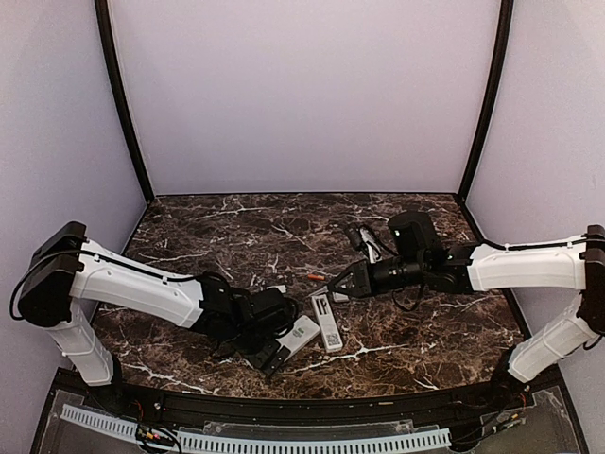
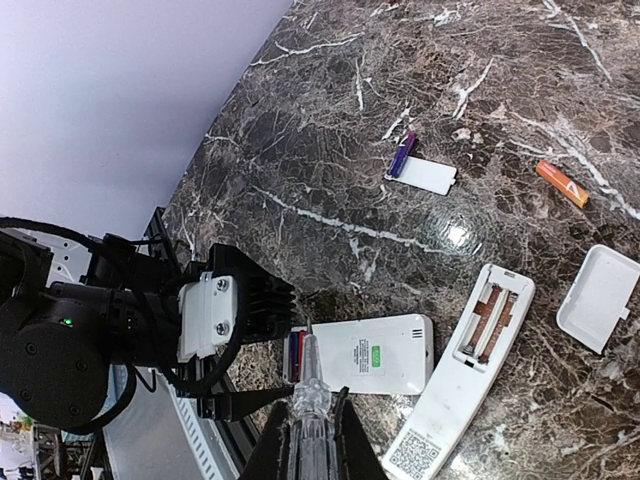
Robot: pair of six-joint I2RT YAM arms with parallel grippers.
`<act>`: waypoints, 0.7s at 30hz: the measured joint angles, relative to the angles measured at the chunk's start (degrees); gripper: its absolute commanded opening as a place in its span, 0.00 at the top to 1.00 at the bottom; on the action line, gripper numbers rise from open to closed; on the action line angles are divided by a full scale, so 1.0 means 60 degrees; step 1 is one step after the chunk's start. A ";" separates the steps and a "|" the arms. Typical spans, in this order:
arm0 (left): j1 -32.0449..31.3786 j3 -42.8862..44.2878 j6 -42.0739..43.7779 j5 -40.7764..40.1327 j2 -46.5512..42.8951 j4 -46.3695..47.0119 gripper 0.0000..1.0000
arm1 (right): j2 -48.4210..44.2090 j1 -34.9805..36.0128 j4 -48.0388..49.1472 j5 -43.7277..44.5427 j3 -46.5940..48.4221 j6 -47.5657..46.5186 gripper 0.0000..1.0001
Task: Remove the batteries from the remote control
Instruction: Adjust the remote control without the battery cover at the center of the board.
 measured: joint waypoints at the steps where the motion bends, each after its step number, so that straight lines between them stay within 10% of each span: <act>1: 0.0055 0.0000 -0.0047 0.0015 0.0000 -0.0029 0.05 | 0.0000 0.0000 -0.0007 0.0011 0.0004 -0.0007 1.00; 21: 0.2543 -0.0423 -0.0302 -0.0204 0.0186 0.1661 0.05 | 0.0401 0.0000 -0.0452 0.0397 0.0477 -0.0069 1.00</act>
